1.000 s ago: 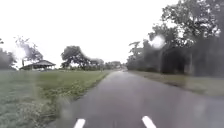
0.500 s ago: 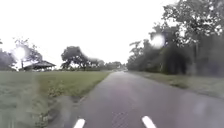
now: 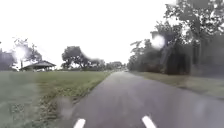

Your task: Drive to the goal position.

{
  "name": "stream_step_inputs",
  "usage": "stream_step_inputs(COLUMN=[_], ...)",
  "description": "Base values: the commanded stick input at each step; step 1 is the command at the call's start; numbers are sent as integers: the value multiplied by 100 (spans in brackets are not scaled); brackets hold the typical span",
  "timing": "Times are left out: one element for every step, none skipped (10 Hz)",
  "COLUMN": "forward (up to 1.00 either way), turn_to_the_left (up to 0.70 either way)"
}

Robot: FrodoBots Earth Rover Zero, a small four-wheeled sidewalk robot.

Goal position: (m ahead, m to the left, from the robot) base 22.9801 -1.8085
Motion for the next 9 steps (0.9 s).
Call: stream_step_inputs(forward=[70,70,70,70,70,70,70,70,70], turn_to_the_left=[0,0,0,0,0,0,0,0,0])
